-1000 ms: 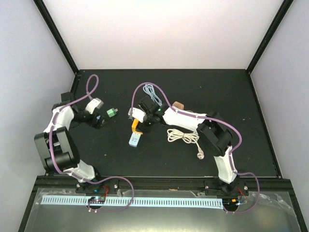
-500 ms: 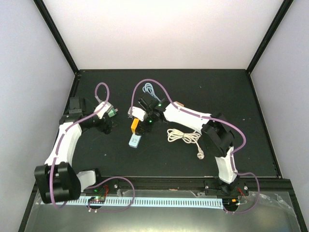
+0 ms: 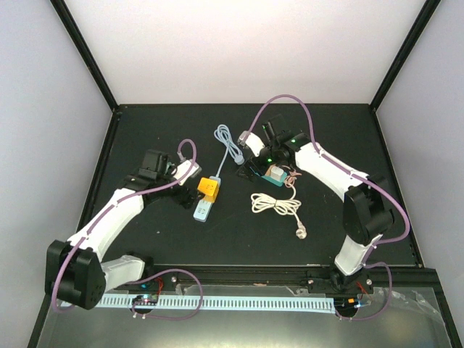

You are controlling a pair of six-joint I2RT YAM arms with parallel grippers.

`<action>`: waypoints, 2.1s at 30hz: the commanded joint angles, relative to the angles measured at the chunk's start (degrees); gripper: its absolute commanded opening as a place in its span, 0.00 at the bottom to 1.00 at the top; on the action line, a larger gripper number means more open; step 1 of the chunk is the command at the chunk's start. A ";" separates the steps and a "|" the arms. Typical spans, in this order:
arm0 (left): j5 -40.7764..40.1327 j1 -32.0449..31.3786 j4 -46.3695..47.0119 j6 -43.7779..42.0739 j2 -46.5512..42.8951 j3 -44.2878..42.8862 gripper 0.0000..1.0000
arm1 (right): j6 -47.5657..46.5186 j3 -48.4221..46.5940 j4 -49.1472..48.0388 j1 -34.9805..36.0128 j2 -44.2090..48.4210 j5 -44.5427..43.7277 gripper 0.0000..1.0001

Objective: Pull the plug off the socket

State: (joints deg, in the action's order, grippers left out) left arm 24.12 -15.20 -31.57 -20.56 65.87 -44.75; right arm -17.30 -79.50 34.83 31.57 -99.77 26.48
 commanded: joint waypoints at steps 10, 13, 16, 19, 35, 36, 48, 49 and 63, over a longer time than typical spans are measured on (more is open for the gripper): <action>-10.70 -8.50 0.64 9.62 14.43 -7.70 0.99 | 2.05 4.87 -4.33 -2.82 5.42 1.78 1.00; -13.18 -9.74 1.67 10.18 16.41 -8.71 0.99 | 2.14 4.84 -4.58 -2.83 5.44 1.33 1.00; -15.77 -11.72 2.67 10.64 17.45 -9.52 0.99 | 2.25 4.63 -4.56 -2.84 5.16 1.25 1.00; -18.38 -13.26 3.23 11.34 18.01 -10.45 0.96 | 2.44 4.62 -4.59 -2.86 4.82 1.05 1.00; -23.43 -13.57 -2.77 3.40 16.76 -9.39 0.60 | -2.83 4.60 -3.41 -2.83 2.96 2.40 0.99; -23.13 -13.56 -3.14 2.32 16.04 -8.76 0.59 | -3.67 4.81 -3.33 -2.83 2.85 2.96 0.98; -8.50 -8.14 -12.69 -15.27 10.25 -4.38 0.51 | -13.81 7.79 -3.48 -0.10 2.77 12.38 0.91; -5.99 -7.16 -14.34 -17.75 10.23 -4.36 0.50 | -14.52 8.57 -3.87 0.39 2.88 12.81 0.90; 3.99 -0.12 -25.72 -41.09 13.97 -4.42 0.49 | -18.84 16.09 -17.39 11.32 1.98 10.75 0.86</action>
State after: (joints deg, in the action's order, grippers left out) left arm 26.00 -16.80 -47.00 -52.84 78.04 -50.30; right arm -34.22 -64.18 24.80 40.25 -96.75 37.65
